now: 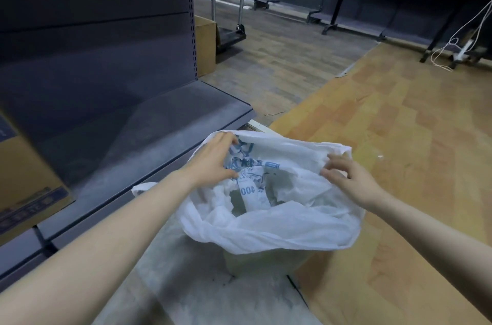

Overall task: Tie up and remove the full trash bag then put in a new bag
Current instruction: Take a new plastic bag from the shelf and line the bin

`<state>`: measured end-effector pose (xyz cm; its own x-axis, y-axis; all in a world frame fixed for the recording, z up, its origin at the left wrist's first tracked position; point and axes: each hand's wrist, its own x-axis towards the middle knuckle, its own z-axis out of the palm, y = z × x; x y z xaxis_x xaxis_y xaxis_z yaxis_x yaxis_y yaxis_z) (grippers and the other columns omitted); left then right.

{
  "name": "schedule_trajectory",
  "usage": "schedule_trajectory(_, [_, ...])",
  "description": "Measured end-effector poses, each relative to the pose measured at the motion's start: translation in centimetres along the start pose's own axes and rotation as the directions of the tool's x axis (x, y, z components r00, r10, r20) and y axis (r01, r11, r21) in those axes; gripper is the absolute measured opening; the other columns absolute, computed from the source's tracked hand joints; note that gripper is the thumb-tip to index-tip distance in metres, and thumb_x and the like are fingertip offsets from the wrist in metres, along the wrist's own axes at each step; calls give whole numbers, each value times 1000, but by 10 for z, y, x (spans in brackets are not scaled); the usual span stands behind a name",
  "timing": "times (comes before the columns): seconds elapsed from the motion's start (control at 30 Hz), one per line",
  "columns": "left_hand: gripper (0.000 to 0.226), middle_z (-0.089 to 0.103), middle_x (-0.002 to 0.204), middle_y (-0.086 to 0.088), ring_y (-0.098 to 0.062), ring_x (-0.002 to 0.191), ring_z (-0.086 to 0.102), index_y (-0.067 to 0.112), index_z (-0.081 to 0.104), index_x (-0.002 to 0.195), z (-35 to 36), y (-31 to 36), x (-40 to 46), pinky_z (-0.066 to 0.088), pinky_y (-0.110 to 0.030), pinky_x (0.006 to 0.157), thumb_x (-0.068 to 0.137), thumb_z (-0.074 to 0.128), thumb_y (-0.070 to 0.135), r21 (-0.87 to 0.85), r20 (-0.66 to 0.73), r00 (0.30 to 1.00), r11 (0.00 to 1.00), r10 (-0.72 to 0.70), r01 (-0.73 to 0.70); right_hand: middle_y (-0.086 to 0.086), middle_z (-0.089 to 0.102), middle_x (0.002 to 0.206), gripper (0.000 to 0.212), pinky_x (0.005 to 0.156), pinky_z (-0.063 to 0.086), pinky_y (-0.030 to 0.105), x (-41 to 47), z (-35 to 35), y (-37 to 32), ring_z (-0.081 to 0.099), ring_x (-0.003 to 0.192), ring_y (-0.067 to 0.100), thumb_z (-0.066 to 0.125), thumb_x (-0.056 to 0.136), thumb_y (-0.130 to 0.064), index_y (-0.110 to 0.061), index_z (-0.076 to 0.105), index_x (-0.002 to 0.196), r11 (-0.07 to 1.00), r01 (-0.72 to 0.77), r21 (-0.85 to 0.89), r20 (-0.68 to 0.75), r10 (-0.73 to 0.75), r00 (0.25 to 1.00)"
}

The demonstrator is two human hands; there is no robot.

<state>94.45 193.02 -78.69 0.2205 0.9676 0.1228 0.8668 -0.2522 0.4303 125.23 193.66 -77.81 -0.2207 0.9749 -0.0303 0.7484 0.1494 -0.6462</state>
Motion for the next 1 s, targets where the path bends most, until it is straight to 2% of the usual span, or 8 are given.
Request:
schedule_trajectory(0.07, [87,35,141,-3,-21,130,35,13,34,139,5,1,5,32,-29,105,68,81,28,40,25,1000,999,0,-1,-3,59,125,29,90,41,31,8,4,-7,49,124,18,65,83,-14,-19,59,111,975,123,-185,-106,-144,984])
schedule_trajectory(0.2, [104,24,150,-2,-23,140,22,16,20,148,13,-1,13,23,-32,113,66,83,25,-31,97,992,996,-84,88,1,28,150,71,104,29,27,28,16,-5,26,140,17,66,73,-1,-19,39,136,960,177,-215,121,-154,981])
schedule_trajectory(0.37, [104,41,138,0,-18,127,41,24,17,148,18,-7,18,33,-22,99,68,81,8,-337,209,959,907,-191,254,-20,8,148,101,101,16,2,40,22,-1,8,140,-1,66,69,12,-27,14,147,995,85,50,230,-94,969])
schedule_trajectory(0.6, [74,61,105,1,-21,96,59,28,32,128,23,-14,18,51,-36,74,71,73,5,-475,257,914,783,-313,402,-9,21,143,101,100,26,20,46,27,0,24,135,11,58,61,14,-22,18,147,990,55,133,147,-75,986])
schedule_trajectory(0.73, [54,64,102,0,-18,86,59,22,44,110,23,-13,14,53,-32,65,63,72,19,-406,280,875,777,-395,481,0,47,118,80,70,49,32,39,23,7,51,100,25,61,66,3,-28,35,135,935,-250,253,266,181,947])
schedule_trajectory(0.83, [61,64,112,-3,-25,91,62,14,49,113,24,-4,7,48,-30,58,62,75,37,-271,227,834,790,-503,550,11,67,108,65,85,53,50,30,25,23,65,92,35,68,60,-25,-14,55,122,801,-470,370,395,322,860])
schedule_trajectory(0.93, [77,50,121,-7,-28,112,50,11,36,128,13,16,-13,44,-33,73,75,66,59,70,-68,938,937,-339,344,9,59,124,71,95,46,40,17,25,18,59,111,29,55,78,-62,-14,50,129,935,-286,209,-41,301,953])
schedule_trajectory(1.0, [79,44,130,-7,-26,121,42,13,43,131,3,28,-33,40,-37,95,76,52,70,184,-198,980,982,2,35,6,55,123,84,91,39,32,3,15,4,52,115,22,37,73,-76,-13,55,124,998,2,-58,-279,-18,960])
